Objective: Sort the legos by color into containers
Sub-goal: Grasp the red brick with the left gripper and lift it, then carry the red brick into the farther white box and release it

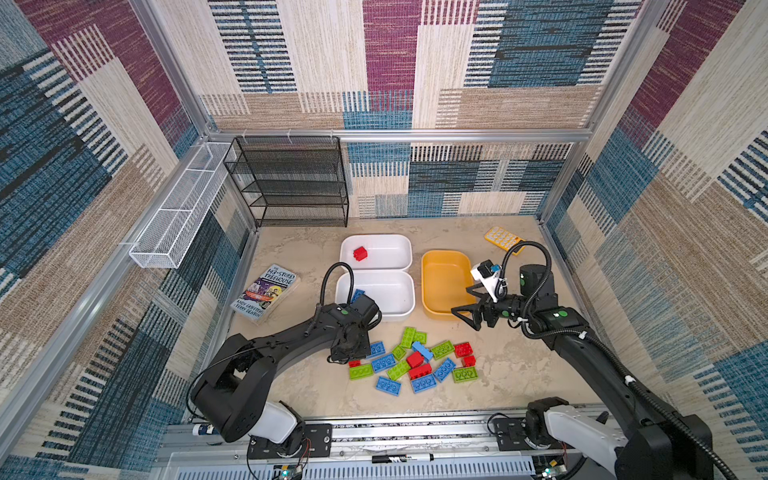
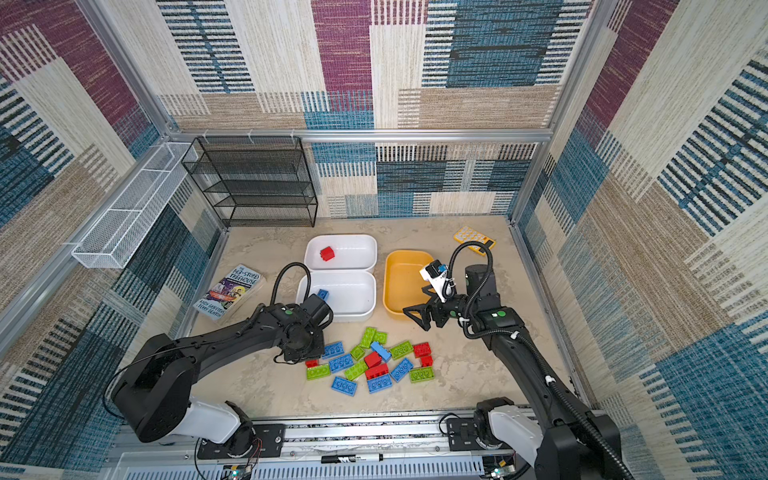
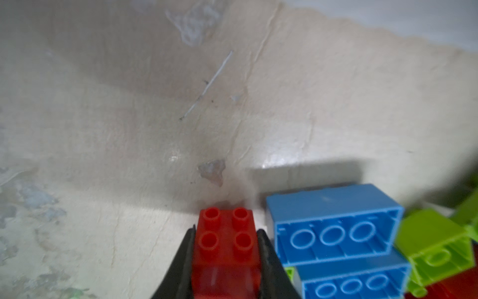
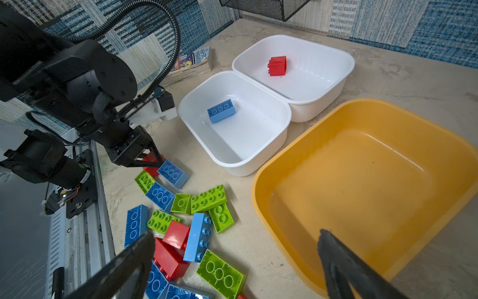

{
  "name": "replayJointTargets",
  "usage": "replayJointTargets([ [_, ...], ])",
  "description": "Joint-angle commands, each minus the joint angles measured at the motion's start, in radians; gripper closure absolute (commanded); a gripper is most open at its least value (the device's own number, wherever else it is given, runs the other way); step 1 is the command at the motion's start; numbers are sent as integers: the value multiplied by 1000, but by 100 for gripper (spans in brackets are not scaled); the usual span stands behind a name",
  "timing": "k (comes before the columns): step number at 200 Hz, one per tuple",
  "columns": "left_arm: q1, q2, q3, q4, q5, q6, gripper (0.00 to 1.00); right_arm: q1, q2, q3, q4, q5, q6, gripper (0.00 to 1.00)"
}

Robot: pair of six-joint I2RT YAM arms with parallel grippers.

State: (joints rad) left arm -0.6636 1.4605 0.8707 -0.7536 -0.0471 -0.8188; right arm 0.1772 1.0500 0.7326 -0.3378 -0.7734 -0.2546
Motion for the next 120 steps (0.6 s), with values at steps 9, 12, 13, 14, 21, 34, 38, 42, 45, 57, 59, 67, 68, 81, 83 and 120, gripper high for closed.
replayJointTargets([
  [9,4,-53,95,-125,-10,64,77,1,-2,1,8,15,0,1],
  [12,4,-59,109,-138,-10,71,76,1,-2,3,8,16,-1,0],
  [13,4,-60,114,-142,-12,73,76,1,-2,4,8,16,-1,1],
  [14,4,-62,119,-147,-13,75,76,1,-1,4,8,16,0,1],
  [21,6,-74,151,-179,-25,91,76,1,-1,7,8,16,0,1],
  [34,20,-87,218,-223,-44,131,76,1,-1,13,12,18,3,1],
  [38,29,-85,240,-234,-49,144,76,0,1,15,15,17,4,1],
  [42,38,-84,262,-242,-51,157,76,0,1,16,18,17,6,1],
  [45,47,-79,278,-247,-50,167,76,1,3,17,21,16,7,1],
  [57,79,-56,344,-250,-48,207,76,0,8,23,29,8,12,1],
  [59,84,-50,354,-250,-49,215,76,0,10,23,31,5,13,1],
  [67,103,-21,401,-241,-49,251,76,1,16,27,36,-2,17,1],
  [68,106,-19,407,-239,-48,254,76,1,16,27,37,-3,18,1],
  [81,138,48,485,-220,-40,304,75,1,22,30,52,-19,27,1],
  [83,142,59,496,-216,-38,310,75,1,23,30,54,-21,31,1],
  [120,209,261,716,-128,-52,414,75,1,46,42,91,-60,57,1],
])
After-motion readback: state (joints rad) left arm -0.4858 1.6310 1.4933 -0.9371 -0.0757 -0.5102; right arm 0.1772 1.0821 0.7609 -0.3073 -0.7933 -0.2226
